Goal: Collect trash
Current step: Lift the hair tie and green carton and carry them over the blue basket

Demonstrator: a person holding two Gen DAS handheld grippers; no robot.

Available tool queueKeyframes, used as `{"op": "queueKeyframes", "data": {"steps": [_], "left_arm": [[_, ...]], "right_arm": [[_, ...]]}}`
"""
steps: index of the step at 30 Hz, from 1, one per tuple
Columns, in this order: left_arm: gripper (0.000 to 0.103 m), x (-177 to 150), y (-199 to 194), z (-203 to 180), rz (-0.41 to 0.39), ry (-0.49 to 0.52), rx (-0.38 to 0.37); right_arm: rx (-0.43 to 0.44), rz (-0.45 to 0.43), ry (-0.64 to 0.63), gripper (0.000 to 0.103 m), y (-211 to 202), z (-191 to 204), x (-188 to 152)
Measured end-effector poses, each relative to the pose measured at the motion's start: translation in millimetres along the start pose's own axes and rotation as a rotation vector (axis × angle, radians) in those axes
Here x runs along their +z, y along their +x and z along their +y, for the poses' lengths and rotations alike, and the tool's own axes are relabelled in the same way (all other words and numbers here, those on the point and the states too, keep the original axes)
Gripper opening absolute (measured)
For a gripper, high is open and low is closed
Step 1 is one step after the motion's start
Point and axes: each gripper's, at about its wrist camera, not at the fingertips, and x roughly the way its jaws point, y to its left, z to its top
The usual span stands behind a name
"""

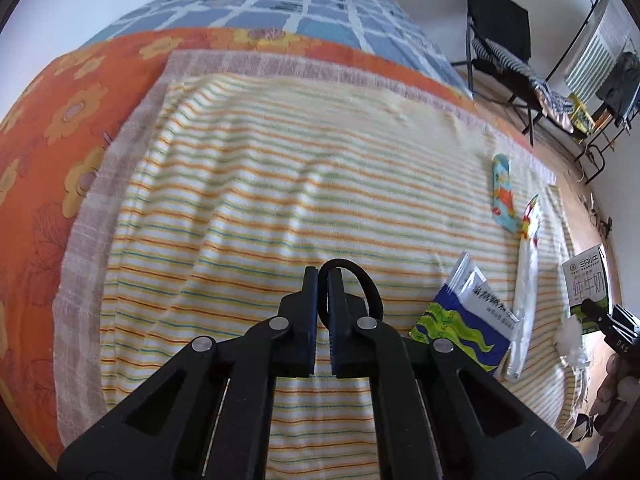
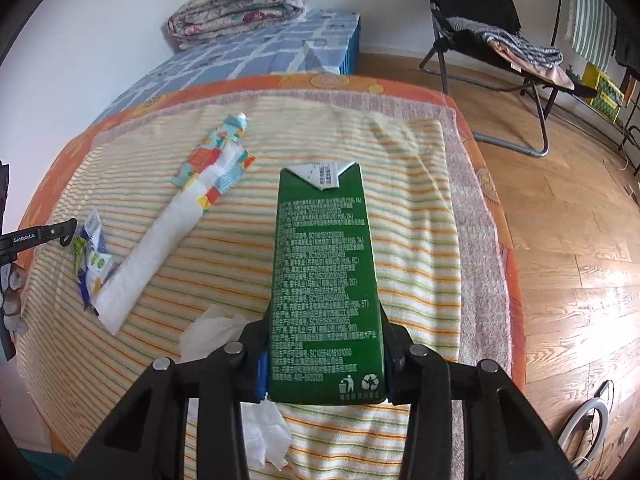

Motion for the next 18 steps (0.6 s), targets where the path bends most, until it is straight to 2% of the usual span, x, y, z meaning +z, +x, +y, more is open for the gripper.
{"op": "queueKeyframes", "data": {"steps": [4, 10, 18], "left_arm": [[0.002, 2, -17, -1, -0.029, -0.001, -0.015], [0.002, -5, -46, -16, -0.054, 0.056, -0.033], [0.002, -41, -103, -41, -0.074, 0.145, -0.088]], "right_arm": [[-0.008, -0.045, -0.029, 0.041, -15, 7, 3], [0.026, -0.11, -0.035, 0.041, -51, 17, 3], [0.118, -0.159, -0.057, 0.041, -106, 40, -20]]}}
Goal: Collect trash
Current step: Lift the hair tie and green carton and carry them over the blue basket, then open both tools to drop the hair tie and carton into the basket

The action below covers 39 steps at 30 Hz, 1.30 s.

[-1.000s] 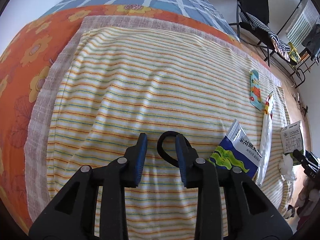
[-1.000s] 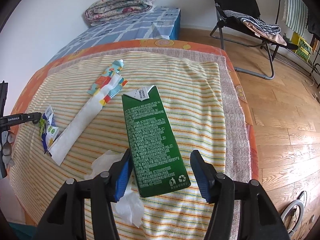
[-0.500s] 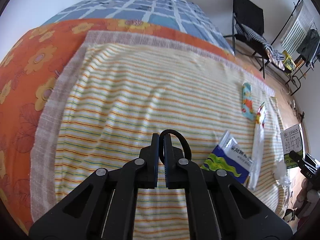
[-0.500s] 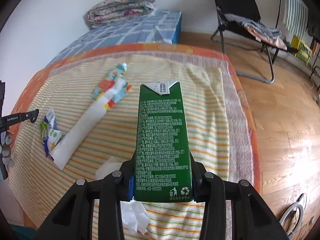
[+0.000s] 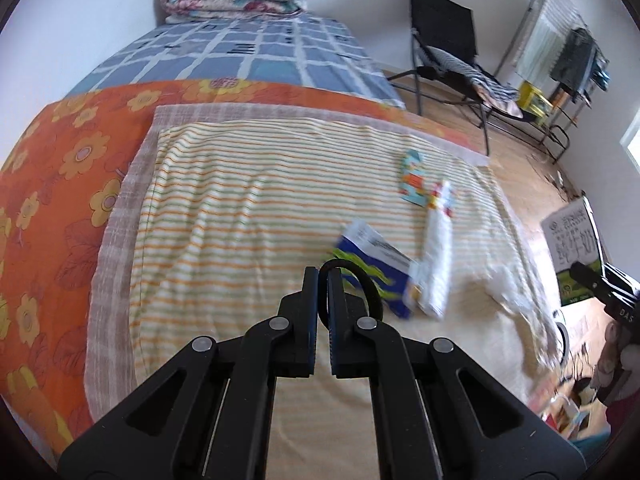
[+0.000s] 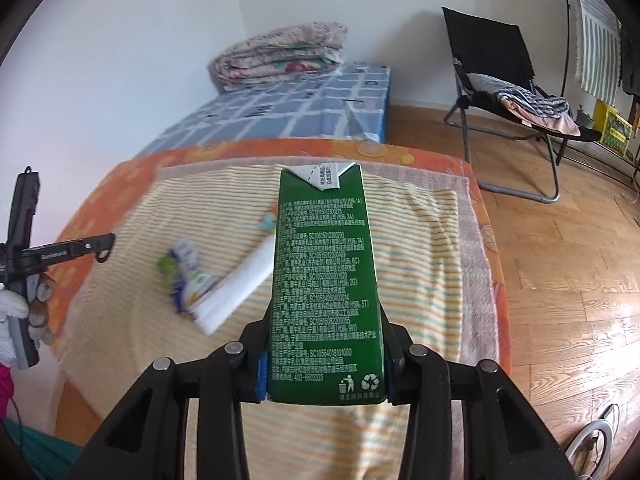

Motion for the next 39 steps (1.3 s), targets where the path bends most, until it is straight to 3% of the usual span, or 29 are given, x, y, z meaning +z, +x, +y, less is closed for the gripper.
{"op": "queueKeyframes", "data": {"steps": [7, 15, 27, 39], "left_arm": [[0.002, -42, -47, -31, -0.006, 0.087, -0.034], [0.002, -101, -70, -55, 0.043, 0.154, -0.067], [0.002, -184, -60, -71, 0.178, 0.204, -0.094], [0.002, -236, -36, -80, 0.303, 0.247, -0.098]], "right_arm": [[0.099, 0.008, -0.032, 0.041, -42, 38, -40], [0.189, 0.072, -0.065, 0.041, -66, 76, -98], [0.255, 0.196, -0.139, 0.041, -73, 116, -174], [0.27, 0.337, -0.176, 0.041, -48, 131, -224]]}}
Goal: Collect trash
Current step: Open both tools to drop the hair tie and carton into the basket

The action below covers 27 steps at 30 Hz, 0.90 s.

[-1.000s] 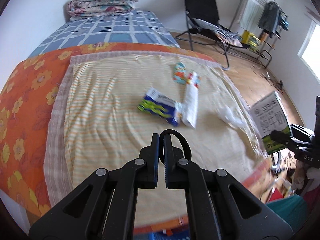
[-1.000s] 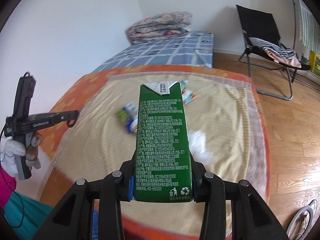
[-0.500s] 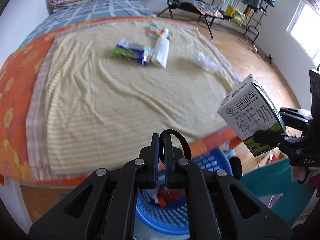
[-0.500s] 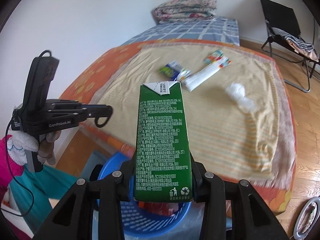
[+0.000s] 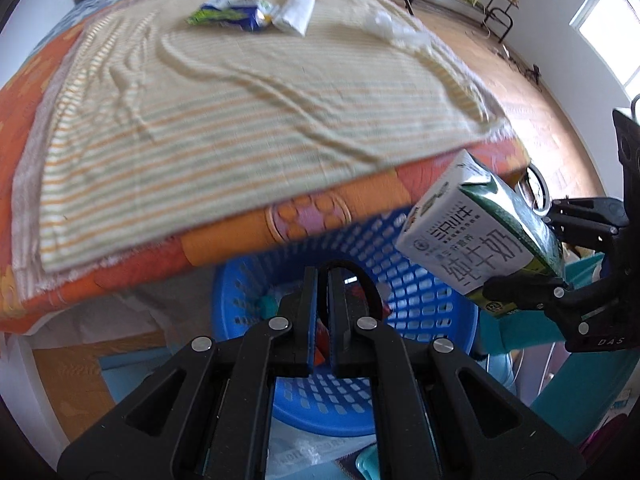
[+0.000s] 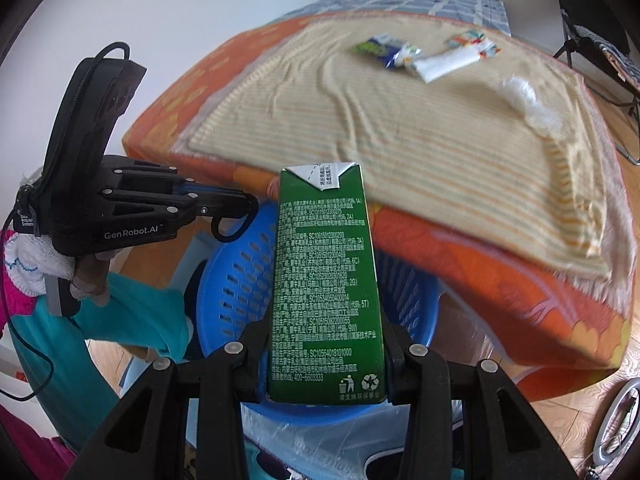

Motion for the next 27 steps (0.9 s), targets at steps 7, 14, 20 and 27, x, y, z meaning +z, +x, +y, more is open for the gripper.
{"op": "queueKeyframes", "data": {"steps": [7, 14, 20, 27], "left_arm": [[0.002, -14, 14, -6, 0.042, 0.017, 0.004], [0.002, -21, 29, -9, 0.084, 0.027, 0.01], [0.012, -22, 35, -10, 0.104, 0.029, 0.01], [0.053, -21, 34, -8, 0.093, 0.022, 0.019]], "right_arm": [[-0.006, 0.053, 0.011, 0.041, 19, -3, -10], [-0.011, 0.087, 0.022, 0.042, 29, -5, -16], [-0.026, 0.096, 0.017, 0.043, 35, -6, -14], [-0.041, 0.091, 0.027, 0.061, 36, -8, -12]]}}
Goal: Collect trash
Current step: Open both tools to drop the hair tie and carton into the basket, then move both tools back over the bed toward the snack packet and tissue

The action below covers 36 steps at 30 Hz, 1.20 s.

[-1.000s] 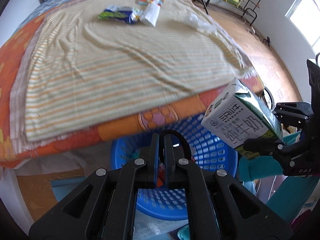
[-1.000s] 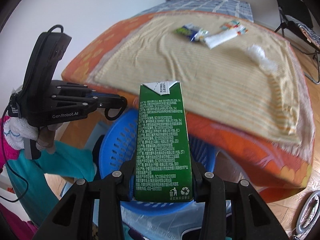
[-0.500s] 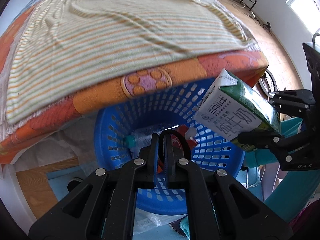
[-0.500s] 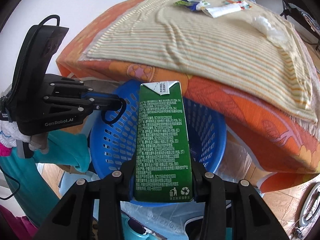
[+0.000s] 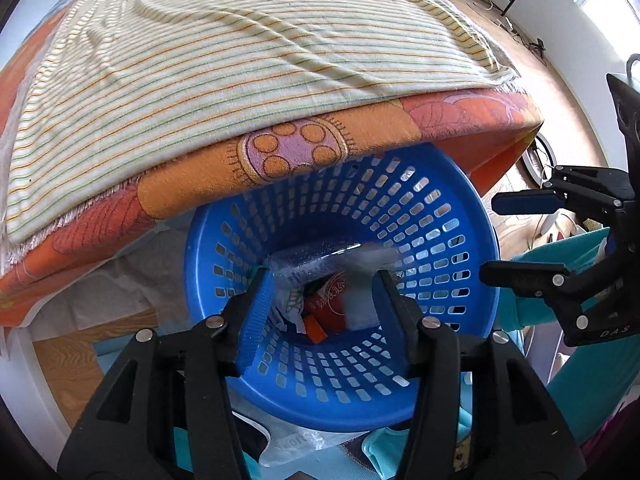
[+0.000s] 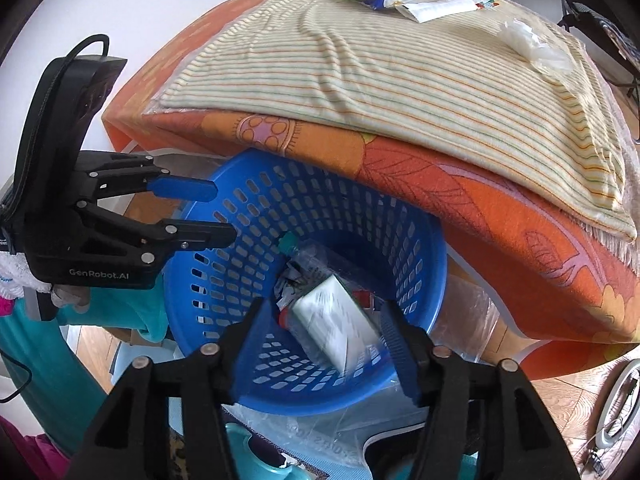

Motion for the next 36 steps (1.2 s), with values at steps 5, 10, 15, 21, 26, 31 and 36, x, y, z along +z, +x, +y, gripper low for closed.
{"op": "queueKeyframes", "data": {"steps": [5, 10, 15, 21, 26, 31, 36], "left_arm": [[0.061, -1, 4, 2, 0.02, -0.008, 0.006], [0.064, -1, 4, 4, 0.02, -0.02, 0.004], [0.064, 2, 3, 8, 0.017, -0.036, -0.001], [0.064, 16, -8, 9, -0.011, -0.047, -0.011], [0.064, 38, -23, 17, -0.052, -0.074, -0.018], [0.064, 68, -40, 37, -0.099, -0.134, -0.019], [0.064, 98, -52, 53, -0.141, -0.19, -0.023]], "right_arm": [[-0.016, -0.001, 0.008, 0.072, 0, -2, 1], [-0.028, -0.009, 0.013, 0.078, -1, -3, 1], [-0.034, -0.02, 0.03, 0.078, -5, -7, 2], [-0.035, -0.07, 0.053, 0.085, -19, -14, 8], [-0.042, -0.138, 0.086, 0.086, -40, -26, 23], [-0.053, -0.215, 0.124, 0.089, -65, -43, 44], [-0.066, -0.279, 0.17, 0.09, -87, -62, 66]]}}
